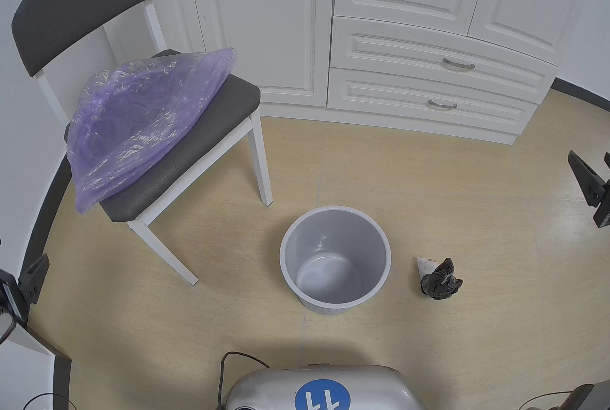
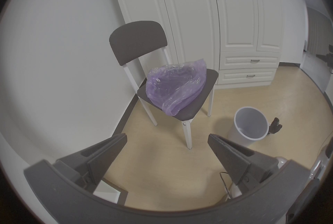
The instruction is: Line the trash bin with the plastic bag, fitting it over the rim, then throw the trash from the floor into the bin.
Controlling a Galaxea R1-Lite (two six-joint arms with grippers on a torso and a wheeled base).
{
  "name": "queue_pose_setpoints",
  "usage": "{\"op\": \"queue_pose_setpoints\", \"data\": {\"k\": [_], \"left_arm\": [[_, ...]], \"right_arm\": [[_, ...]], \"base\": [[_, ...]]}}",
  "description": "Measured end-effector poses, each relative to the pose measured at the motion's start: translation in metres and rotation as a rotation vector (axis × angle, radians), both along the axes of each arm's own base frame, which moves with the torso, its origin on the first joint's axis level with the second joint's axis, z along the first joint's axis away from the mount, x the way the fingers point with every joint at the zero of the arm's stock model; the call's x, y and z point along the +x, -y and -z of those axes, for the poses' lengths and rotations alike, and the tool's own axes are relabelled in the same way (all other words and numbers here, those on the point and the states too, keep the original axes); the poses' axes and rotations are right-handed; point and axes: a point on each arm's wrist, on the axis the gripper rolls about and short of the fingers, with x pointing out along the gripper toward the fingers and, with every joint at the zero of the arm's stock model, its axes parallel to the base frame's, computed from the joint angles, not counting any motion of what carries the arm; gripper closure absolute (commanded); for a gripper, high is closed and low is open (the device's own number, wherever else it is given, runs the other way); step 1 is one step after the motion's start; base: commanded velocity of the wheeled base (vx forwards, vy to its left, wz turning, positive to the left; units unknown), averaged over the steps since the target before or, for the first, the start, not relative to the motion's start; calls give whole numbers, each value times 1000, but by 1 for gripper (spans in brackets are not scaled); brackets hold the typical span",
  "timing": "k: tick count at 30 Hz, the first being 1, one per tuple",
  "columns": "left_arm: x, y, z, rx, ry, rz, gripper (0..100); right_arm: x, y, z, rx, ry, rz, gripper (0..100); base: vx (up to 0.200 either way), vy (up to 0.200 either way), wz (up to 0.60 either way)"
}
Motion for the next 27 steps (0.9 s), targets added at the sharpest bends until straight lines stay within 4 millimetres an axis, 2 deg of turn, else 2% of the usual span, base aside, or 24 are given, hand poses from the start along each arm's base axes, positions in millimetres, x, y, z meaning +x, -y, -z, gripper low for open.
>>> {"op": "queue_pose_setpoints", "data": {"k": [9, 22, 27], "left_arm": [[30, 0, -16, 15, -52, 1, 0], [77, 0, -14, 75, -172, 24, 0], [98, -1, -10, 106, -193, -34, 0]], "right_arm": [[14, -10, 5, -16, -50, -43, 0], [27, -5, 18, -36, -122, -120, 0], [34, -2, 25, -37, -161, -124, 0]], "base": [[0, 0, 0], [0, 0, 0], [0, 0, 0]]}}
